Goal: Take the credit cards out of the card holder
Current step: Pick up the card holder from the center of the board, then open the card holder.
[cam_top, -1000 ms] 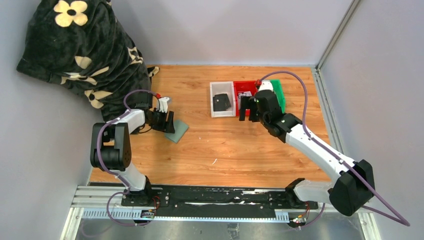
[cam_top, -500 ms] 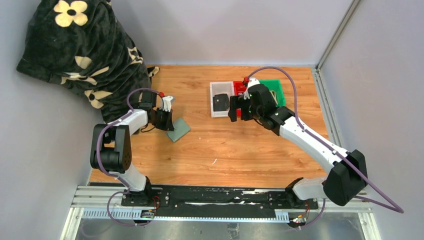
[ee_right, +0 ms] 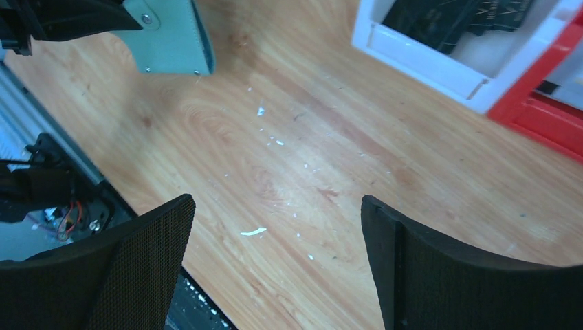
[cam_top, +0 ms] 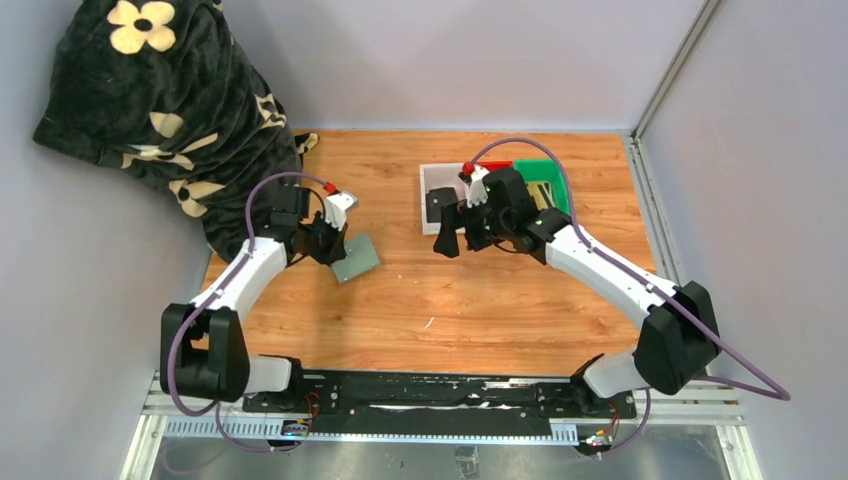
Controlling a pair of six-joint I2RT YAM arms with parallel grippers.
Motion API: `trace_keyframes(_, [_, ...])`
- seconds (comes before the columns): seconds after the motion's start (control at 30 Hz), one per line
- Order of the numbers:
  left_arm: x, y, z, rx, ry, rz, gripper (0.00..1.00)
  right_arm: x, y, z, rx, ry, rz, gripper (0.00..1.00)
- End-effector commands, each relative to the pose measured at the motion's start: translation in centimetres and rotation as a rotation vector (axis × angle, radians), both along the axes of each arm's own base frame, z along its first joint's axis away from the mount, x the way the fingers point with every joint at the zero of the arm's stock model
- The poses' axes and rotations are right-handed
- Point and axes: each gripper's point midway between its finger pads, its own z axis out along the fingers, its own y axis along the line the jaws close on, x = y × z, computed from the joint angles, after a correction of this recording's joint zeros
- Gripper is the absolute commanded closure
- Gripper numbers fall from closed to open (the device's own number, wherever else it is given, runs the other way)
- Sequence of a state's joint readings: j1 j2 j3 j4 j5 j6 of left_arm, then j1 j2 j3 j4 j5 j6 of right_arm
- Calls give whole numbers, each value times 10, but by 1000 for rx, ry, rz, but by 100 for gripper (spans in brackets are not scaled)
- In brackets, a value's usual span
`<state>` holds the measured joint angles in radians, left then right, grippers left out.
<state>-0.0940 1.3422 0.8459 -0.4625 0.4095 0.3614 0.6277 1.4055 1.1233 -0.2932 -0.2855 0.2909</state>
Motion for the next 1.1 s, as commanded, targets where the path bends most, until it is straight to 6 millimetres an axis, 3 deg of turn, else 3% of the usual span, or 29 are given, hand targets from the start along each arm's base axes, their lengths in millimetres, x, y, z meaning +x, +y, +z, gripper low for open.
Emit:
trace_keyframes(0.0, [-24,-19,11,-27,-25,-163,100,-21,23,10,63,26,134,6])
trace_keyframes(0.23, [-49,-35,43,-94,-84,-298,100,-47,37,12,125,67,256,4])
trace_keyframes(0.43, [-63,-44,73,-144,-157,-355,100,-62,52,25,246,81,330,3])
trace_keyframes(0.7, [-73,-56,121,-226,-221,-371,100,-79,92,29,329,103,410,2])
trace_keyframes(0.9, [-88,-60,146,-272,-220,-379,100,-90,124,45,459,147,493,3])
trace_keyframes(1.07, [-98,-59,163,-278,-247,-376,100,-105,145,67,563,172,570,10])
